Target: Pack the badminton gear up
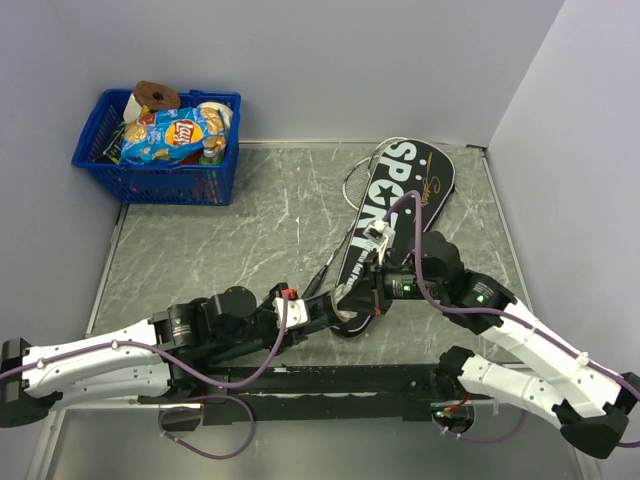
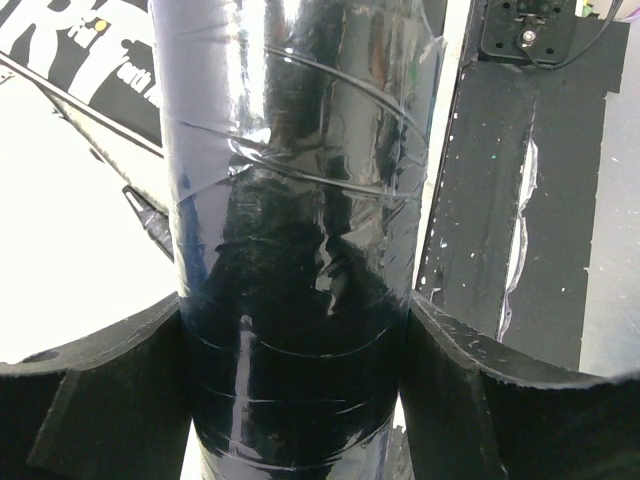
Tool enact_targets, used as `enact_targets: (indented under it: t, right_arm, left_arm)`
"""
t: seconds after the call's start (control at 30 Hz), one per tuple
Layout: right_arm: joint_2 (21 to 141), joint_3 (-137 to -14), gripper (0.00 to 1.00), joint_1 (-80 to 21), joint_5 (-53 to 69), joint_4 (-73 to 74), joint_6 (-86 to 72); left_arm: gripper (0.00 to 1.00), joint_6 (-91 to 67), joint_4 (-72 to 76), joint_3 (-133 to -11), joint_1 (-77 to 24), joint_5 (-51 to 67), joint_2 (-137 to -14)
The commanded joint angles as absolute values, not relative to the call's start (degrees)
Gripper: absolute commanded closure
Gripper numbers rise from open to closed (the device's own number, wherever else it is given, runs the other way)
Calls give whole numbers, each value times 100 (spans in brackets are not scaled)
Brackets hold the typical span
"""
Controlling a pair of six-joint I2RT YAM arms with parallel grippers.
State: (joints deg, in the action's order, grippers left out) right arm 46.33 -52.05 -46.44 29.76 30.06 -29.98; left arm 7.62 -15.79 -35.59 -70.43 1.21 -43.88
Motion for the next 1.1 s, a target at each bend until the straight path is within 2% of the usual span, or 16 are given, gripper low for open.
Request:
enact_targets:
  t: [0.0,0.2,0.47,0.7,0.77,0.8,0.9,0.97,1.07]
  right_arm:
    - [4816,-4870,100,-4667,3023,1937,-3331]
    - [5238,-4571,100,-4807,3419,995,-3779]
    - [5695,-4395,100,-5088,3340,257,-4157]
    - [5871,-4552,99,-5194,3279,421,-4087]
    - [5740,-4614,89,-5186,3138,597,-3982]
    - [5678,-4675,81,-5186,3059,772,-3947]
    - [5459,-4799,67,-5150,2848,1115,-3823]
    - [5300,-4843,59,-5072,2787,1213,-3779]
    - [5089,-4895,54,-4949,2716,1397,-3744]
  left_arm:
    - [99,729,-1134,-3735,-7102,237,-4122]
    - [99,694,-1046,-3727,-7102,272,-3920]
    - [99,686,-1002,-3727,-7102,264,-3867]
    - [99,694,-1011,-3700,-7102,220,-3823]
    - [99,686,-1019,-3700,-7102,202,-3814]
    - [99,694,-1020,-3700,-7102,211,-3814]
    - [99,686,-1028,-3700,-7102,220,-3841]
    - [99,686,-1037,-3700,-7102,237,-3858]
    - [99,686,-1063,-3718,-7102,246,-3893]
